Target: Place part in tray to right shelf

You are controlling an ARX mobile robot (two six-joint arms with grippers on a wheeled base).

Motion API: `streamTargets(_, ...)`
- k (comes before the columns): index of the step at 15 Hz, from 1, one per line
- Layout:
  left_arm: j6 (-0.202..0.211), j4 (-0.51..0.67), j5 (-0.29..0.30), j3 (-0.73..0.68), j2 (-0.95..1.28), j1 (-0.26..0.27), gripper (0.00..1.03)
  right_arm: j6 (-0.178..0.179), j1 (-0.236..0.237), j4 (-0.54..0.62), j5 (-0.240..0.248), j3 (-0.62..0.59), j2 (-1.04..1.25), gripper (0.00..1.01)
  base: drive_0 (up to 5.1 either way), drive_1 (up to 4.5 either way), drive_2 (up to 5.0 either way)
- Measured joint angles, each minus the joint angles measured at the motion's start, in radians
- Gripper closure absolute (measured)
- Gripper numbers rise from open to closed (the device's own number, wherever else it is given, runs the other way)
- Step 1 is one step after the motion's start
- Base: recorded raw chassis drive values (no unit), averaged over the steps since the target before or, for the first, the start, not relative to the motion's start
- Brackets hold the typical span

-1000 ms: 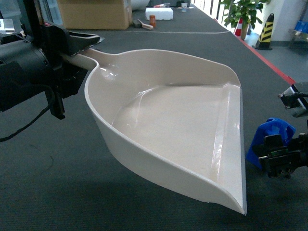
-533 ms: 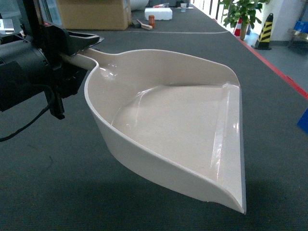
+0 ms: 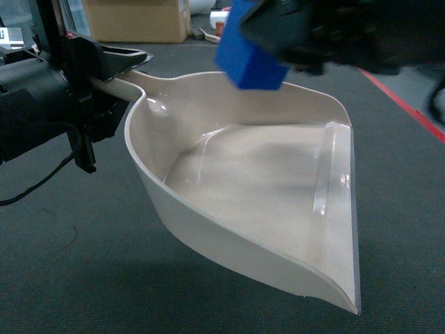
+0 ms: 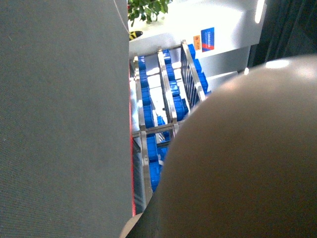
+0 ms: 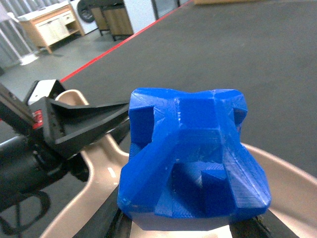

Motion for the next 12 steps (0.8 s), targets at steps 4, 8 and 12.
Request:
streamTargets(4,0.000,0.000,-0.003,0.000,0.000,0.003,0.90,0.171,0.038,0.026,-0.008,0.091,0.147,0.34,0.0,0.00,0.0)
streamTargets(8,0.003,-0.001,0.000,0.000,0.002,0.002,0.90,0.181,-0.060,0.070,-0.012,-0.042,-0.081,0.04,0.0,0.00,0.0)
streamTargets(12,0.003,-0.001,0.000,0.000,0.002,0.002,0.90,-0.043,-0.231,-0.035,0.106,-0.278,-0.483,0.03,0.0,0.00,0.0)
